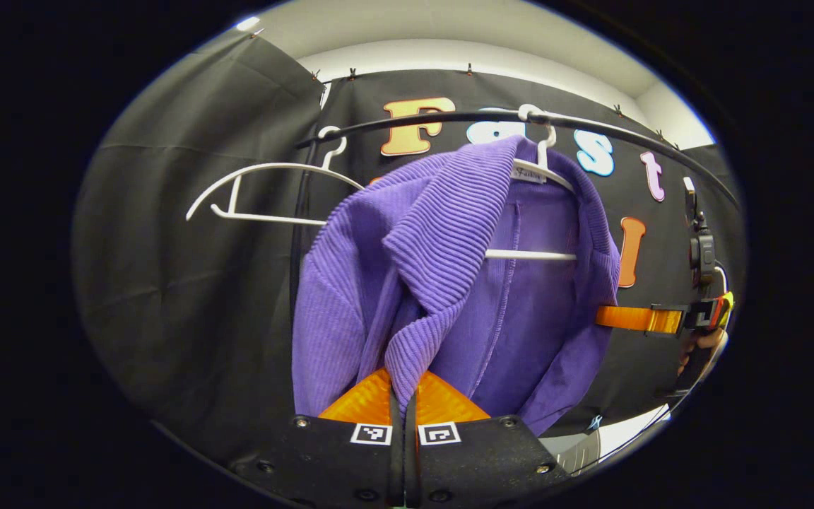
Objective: Grasp the clothes on the hanger with both hands and then place them into the laundry hamper below.
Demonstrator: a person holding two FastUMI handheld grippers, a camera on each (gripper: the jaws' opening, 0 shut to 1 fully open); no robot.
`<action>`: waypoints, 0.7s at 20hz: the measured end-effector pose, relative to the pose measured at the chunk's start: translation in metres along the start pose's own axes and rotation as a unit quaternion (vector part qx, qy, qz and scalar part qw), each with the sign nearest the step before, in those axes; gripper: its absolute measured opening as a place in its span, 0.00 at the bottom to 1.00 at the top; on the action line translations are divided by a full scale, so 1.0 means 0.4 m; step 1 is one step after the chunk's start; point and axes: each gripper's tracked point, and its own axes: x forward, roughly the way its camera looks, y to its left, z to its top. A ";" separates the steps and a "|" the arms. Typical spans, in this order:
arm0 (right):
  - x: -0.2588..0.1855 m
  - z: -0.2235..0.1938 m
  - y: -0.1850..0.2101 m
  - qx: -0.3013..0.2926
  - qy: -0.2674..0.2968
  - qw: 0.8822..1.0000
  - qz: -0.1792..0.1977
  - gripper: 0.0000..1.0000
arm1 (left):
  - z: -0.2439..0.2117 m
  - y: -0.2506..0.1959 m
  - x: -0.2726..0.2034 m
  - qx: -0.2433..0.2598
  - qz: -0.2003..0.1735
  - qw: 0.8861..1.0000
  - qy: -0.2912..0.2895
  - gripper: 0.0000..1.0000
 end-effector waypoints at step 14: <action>-0.082 0.212 -0.103 0.117 -0.080 0.989 0.039 0.08 | 0.270 0.172 -0.128 -0.035 0.034 0.996 -0.075 0.00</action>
